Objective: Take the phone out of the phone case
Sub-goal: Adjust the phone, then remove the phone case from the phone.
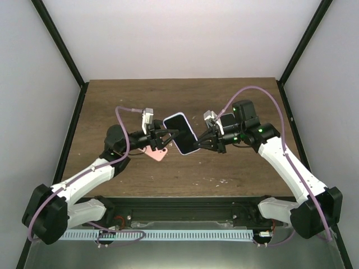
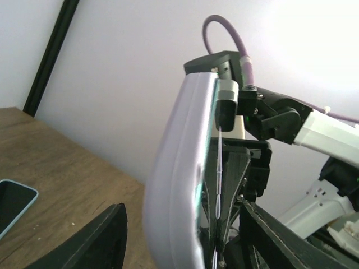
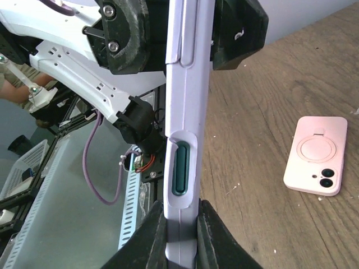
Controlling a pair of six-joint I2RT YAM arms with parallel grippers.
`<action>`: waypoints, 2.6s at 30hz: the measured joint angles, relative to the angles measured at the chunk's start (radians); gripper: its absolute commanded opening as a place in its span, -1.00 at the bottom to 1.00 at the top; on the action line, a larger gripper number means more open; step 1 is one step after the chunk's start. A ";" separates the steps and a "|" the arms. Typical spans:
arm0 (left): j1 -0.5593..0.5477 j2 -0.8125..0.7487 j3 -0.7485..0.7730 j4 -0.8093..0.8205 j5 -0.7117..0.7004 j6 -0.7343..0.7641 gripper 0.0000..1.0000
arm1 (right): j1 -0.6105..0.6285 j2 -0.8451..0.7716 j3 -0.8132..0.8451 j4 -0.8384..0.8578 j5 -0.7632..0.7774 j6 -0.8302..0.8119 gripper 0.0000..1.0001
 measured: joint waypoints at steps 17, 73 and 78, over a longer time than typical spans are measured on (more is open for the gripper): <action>0.002 0.042 0.020 0.086 0.089 -0.048 -0.46 | 0.000 0.000 -0.025 0.012 -0.023 0.002 -0.99; 0.034 0.117 0.311 -0.367 0.432 -0.010 -1.00 | 0.160 0.048 0.202 -0.490 0.126 -0.556 0.12; 0.034 0.122 0.326 -0.367 0.439 -0.016 -1.00 | 0.186 0.047 0.203 -0.467 0.159 -0.530 -0.20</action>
